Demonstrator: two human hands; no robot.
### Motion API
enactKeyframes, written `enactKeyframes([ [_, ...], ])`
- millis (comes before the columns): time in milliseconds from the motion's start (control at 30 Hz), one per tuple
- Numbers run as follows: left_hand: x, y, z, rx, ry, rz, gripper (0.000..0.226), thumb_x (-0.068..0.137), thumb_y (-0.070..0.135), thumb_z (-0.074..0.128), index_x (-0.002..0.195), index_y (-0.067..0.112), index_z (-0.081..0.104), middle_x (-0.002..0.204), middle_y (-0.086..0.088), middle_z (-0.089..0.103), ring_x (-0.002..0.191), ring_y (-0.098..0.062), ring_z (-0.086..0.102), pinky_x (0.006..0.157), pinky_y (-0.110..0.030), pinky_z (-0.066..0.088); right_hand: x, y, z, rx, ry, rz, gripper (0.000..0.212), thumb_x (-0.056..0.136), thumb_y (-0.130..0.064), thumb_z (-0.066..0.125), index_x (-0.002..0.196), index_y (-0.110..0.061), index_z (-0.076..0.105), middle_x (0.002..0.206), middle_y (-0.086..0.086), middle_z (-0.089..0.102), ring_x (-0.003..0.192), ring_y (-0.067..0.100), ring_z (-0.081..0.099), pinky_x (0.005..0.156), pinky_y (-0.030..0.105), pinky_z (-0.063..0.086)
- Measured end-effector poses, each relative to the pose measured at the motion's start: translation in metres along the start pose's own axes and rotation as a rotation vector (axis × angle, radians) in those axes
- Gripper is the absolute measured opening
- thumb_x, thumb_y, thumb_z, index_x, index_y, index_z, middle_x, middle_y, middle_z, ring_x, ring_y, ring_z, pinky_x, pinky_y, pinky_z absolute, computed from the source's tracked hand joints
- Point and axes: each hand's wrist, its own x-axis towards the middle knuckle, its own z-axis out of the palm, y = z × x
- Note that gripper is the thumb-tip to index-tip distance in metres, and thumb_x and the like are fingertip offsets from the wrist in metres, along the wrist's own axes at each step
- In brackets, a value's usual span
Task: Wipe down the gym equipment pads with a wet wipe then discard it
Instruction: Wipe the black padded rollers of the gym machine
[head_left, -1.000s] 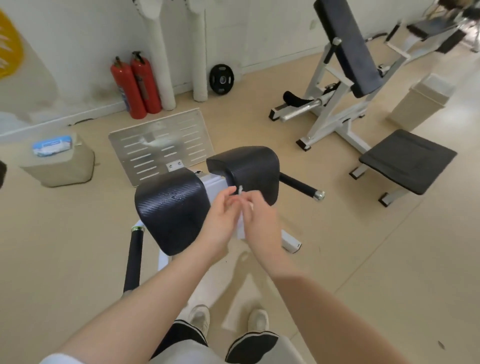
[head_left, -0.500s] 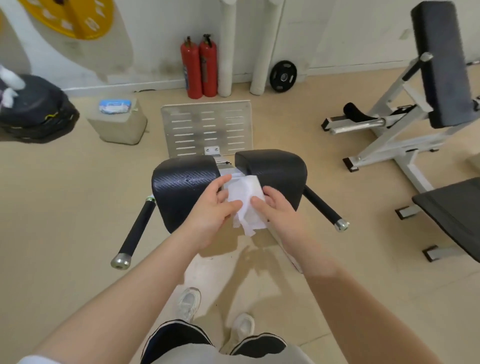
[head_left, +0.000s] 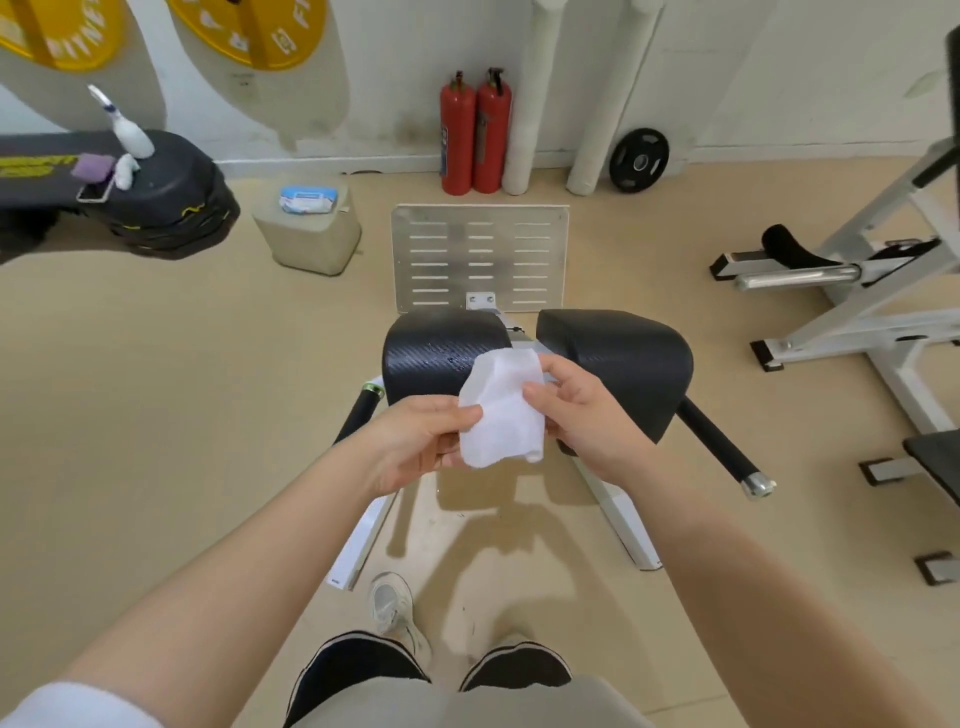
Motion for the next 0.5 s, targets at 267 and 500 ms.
enactKeyframes([
  [267,0.007,0.045,-0.057,0.189,0.003,0.329,0.047,0.085,-0.018,0.039,0.062,0.012,0.066,0.071,0.002,0.067,0.063,-0.009,0.064,0.059,-0.015,0.048,0.042,-0.023,0.025,-0.044,0.018,-0.139,0.030,0.078,0.003,0.052,0.059,-0.009,0.072,0.076,-0.007,0.060,0.076,0.004,0.058,0.076,0.016,0.046],
  [500,0.038,0.070,-0.070,0.041,0.006,0.217,0.010,0.095,0.016,0.047,0.087,0.012,0.051,0.080,-0.005,0.058,0.077,-0.021,0.060,0.073,-0.029,0.053,0.081,-0.023,0.048,-1.058,0.256,-0.629,0.048,0.086,-0.038,0.043,0.062,-0.005,0.070,0.077,0.002,0.058,0.063,0.015,0.054,0.056,0.021,0.036],
])
